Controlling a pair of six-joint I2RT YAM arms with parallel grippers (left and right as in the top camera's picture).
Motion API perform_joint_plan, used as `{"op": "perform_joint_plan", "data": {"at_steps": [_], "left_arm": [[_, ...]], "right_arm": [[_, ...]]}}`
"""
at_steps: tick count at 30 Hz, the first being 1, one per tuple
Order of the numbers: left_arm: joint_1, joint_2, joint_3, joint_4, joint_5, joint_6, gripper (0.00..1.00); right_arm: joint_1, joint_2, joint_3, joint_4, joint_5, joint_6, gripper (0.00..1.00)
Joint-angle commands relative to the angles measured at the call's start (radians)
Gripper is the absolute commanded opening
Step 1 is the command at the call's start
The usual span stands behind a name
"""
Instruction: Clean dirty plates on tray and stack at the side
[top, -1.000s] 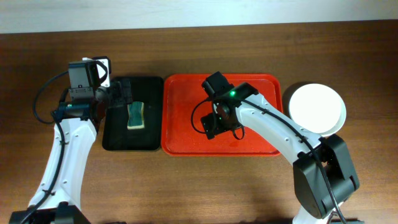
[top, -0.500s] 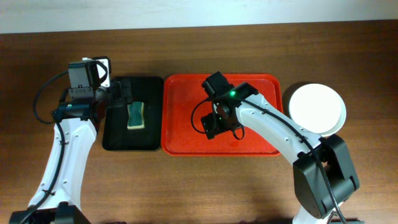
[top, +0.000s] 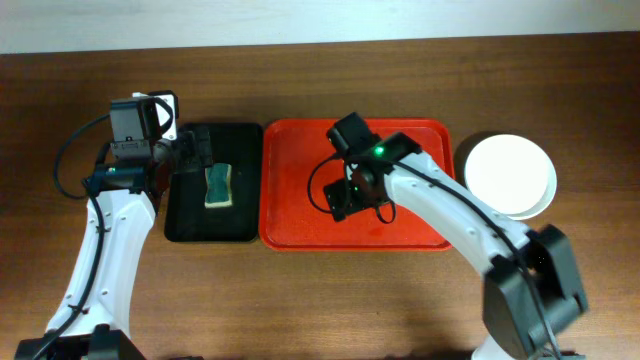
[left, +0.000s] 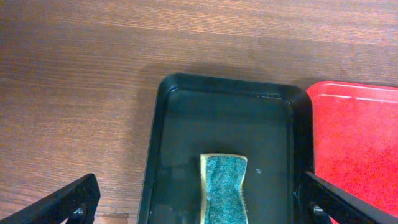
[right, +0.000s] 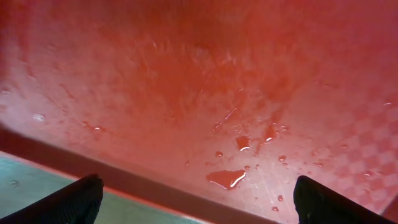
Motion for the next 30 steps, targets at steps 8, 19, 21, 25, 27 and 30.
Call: {"op": "perform_joint_plan", "data": {"at_steps": [8, 19, 21, 25, 27, 30], "left_arm": [[0.0, -0.01, 0.001, 0.002, -0.003, -0.01, 0.99], [0.0, -0.01, 0.001, 0.002, -0.003, -0.01, 0.99], [0.0, -0.01, 0.001, 0.002, -0.003, -0.01, 1.0], [0.0, -0.01, 0.001, 0.002, -0.003, -0.01, 0.99], [0.001, -0.01, 0.001, 0.002, -0.003, -0.01, 0.99], [0.001, -0.01, 0.001, 0.002, -0.003, -0.01, 0.99]], "right_arm": [[-0.038, -0.564, -0.001, 0.029, 0.276, -0.022, 0.99], [-0.247, -1.072, -0.127, 0.069, 0.26, -0.018, 0.99], [-0.292, -1.184, -0.193, 0.07, 0.221, -0.018, 0.99], [-0.386, -1.382, -0.322, 0.125, 0.136, -0.018, 0.99], [-0.437, -1.467, -0.386, 0.152, 0.098, -0.018, 0.99], [-0.496, -1.579, -0.489, 0.208, 0.056, -0.018, 0.99]]}}
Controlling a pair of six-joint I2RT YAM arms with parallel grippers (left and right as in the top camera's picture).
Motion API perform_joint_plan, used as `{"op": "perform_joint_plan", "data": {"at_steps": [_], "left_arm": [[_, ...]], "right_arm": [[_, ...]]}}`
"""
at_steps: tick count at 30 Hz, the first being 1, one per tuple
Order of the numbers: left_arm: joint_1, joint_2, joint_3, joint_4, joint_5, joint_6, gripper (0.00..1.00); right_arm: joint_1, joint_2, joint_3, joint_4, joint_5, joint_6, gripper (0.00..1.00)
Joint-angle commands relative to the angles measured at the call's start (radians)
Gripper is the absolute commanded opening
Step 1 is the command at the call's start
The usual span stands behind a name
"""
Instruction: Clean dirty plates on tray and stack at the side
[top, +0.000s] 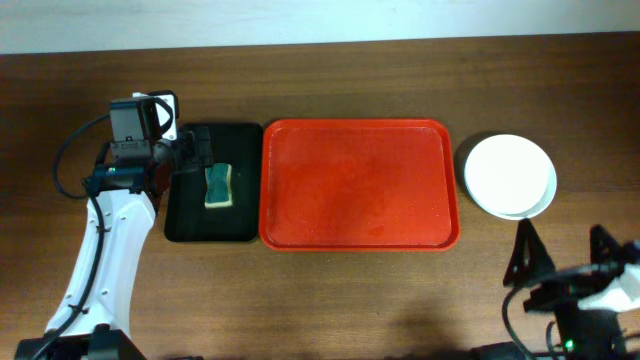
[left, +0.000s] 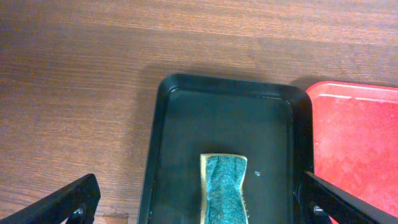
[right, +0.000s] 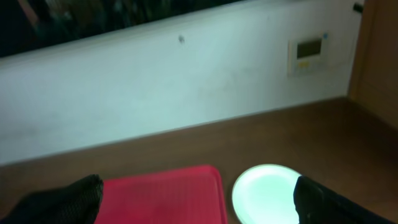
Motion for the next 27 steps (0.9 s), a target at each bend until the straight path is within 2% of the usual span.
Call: {"op": "perform_joint_plan", "data": {"at_steps": [1, 4, 9, 12, 17, 20, 27], "left_arm": [[0.0, -0.01, 0.001, 0.002, -0.003, -0.01, 0.99], [0.0, -0.01, 0.001, 0.002, -0.003, -0.01, 0.99], [0.0, -0.01, 0.001, 0.002, -0.003, -0.01, 0.99], [0.0, -0.01, 0.001, 0.002, -0.003, -0.01, 0.99], [0.0, -0.01, 0.001, 0.002, -0.003, -0.01, 0.99], [0.0, -0.01, 0.001, 0.002, -0.003, -0.01, 0.99], [0.0, -0.01, 0.001, 0.002, -0.003, -0.01, 0.99]], "right_arm": [[-0.056, -0.107, -0.117, 0.062, -0.076, -0.007, 0.99], [-0.067, -0.177, -0.219, 0.152, -0.094, -0.007, 0.99], [-0.068, -0.29, -0.431, 0.414, -0.178, -0.007, 0.99], [-0.068, -0.297, -0.5, 0.546, -0.204, -0.006, 0.99], [-0.067, -0.297, -0.596, 0.909, -0.21, -0.007, 0.99], [-0.067, -0.297, -0.629, 1.068, -0.209, -0.008, 0.99], [-0.067, -0.297, -0.749, 1.13, -0.207, -0.007, 0.99]]}}
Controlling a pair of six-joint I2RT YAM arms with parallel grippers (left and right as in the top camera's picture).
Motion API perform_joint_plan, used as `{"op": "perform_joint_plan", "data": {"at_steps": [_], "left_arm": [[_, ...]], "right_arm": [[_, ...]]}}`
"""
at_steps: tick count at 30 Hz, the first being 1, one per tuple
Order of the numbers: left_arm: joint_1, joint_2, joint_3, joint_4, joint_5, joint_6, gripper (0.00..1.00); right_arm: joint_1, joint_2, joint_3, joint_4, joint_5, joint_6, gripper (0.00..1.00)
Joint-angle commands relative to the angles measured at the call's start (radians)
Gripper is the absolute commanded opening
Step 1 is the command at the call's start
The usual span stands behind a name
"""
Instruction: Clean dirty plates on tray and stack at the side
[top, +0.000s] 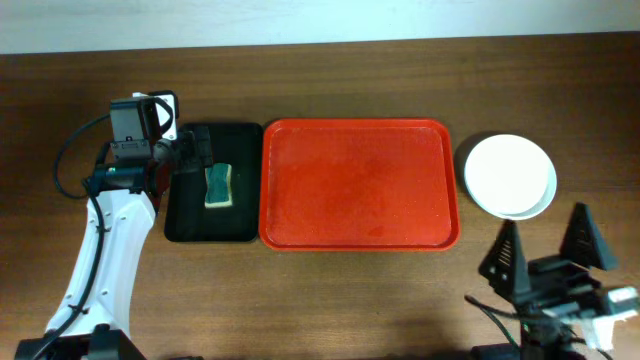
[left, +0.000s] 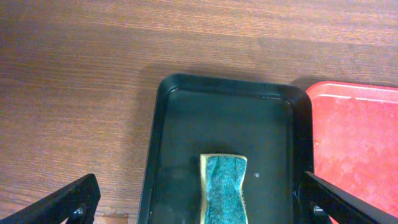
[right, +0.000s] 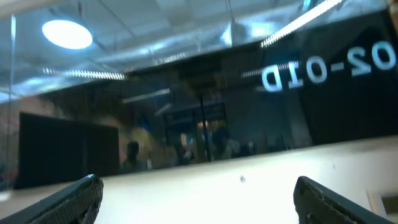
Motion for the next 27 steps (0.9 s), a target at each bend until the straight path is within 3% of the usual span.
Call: {"op": "perform_joint_plan", "data": {"at_steps": [1, 12, 18, 24, 27], "left_arm": [[0.0, -0.01, 0.001, 0.002, -0.003, -0.01, 0.99], [0.001, -0.01, 0.001, 0.002, -0.003, -0.01, 0.99], [0.0, -0.01, 0.001, 0.002, -0.003, -0.01, 0.99], [0.0, -0.01, 0.001, 0.002, -0.003, -0.01, 0.99], [0.0, -0.01, 0.001, 0.002, -0.003, -0.01, 0.99]], "right_arm": [[-0.007, -0.01, -0.076, 0.003, -0.01, -0.006, 0.99], [0.028, -0.01, -0.299, 0.001, -0.002, -0.006, 0.99], [0.025, -0.01, -0.297, -0.146, 0.037, -0.008, 0.99], [0.025, -0.01, -0.297, -0.412, 0.108, -0.011, 0.99], [0.026, -0.01, -0.297, -0.407, 0.105, -0.045, 0.99]]}}
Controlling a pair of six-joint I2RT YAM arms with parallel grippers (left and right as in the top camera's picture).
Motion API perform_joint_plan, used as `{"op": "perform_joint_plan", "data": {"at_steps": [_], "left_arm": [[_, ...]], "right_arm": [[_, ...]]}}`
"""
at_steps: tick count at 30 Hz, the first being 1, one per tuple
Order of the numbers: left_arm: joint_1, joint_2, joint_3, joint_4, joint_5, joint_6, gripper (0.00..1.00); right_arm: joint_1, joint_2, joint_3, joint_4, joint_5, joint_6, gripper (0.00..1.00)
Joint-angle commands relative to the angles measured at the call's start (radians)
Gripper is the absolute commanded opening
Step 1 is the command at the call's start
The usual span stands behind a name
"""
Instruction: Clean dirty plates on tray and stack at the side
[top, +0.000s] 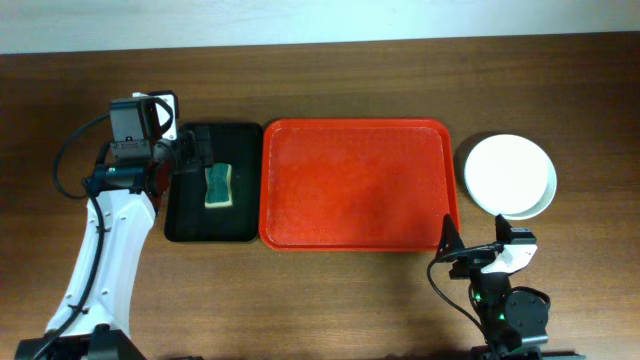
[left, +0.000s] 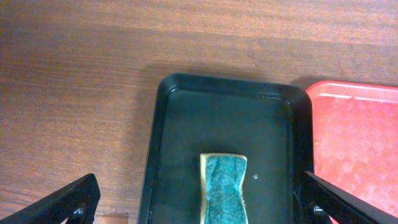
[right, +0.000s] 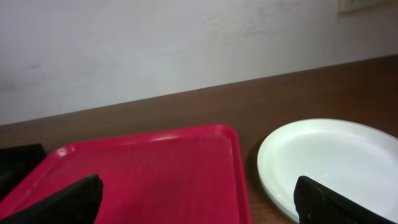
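Note:
The red tray (top: 360, 185) lies mid-table with nothing on it; the right wrist view shows it too (right: 149, 168). White plates (top: 508, 176) sit stacked on the table just right of it, and appear in the right wrist view as well (right: 329, 158). My right gripper (top: 474, 247) is low by the tray's front right corner, open and holding nothing (right: 196, 202). Over the far end of the black tray my left gripper (top: 195, 152) hangs open (left: 199, 208), with the sponge (left: 225, 186) below it.
The black tray (top: 190, 225) stands left of the red tray, with the green sponge (top: 218, 186) lying in it. A white wall (right: 186, 43) rises behind the table's far edge. My right arm's base (top: 512, 310) is at the front right.
My right gripper pointed up at the ceiling and windows from the front right; now it is lower, nearer the tray's corner, and faces level across tray and plates. The left arm has not moved.
My right gripper was open low over the wet red tray. Then it was back at the front right corner of the table, then tilted upward there, and now it sits level beside the tray. The left gripper stayed open over the sponge throughout.

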Motion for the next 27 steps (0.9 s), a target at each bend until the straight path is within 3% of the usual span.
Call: {"op": "perform_joint_plan", "data": {"at_steps": [1, 7, 14, 27], "left_arm": [[0.0, -0.01, 0.001, 0.002, -0.003, -0.01, 0.99], [0.0, -0.01, 0.001, 0.004, -0.002, -0.01, 0.99], [0.0, -0.01, 0.001, 0.002, -0.003, -0.01, 0.99], [0.0, -0.01, 0.001, 0.003, -0.003, -0.01, 0.99]], "right_arm": [[0.005, -0.011, -0.005, -0.006, 0.034, -0.031, 0.99], [0.005, -0.011, -0.005, -0.005, 0.033, -0.054, 0.99], [0.004, -0.011, -0.005, -0.008, 0.006, -0.385, 0.99], [0.005, -0.011, -0.005, -0.008, -0.012, -0.387, 0.99]]}}
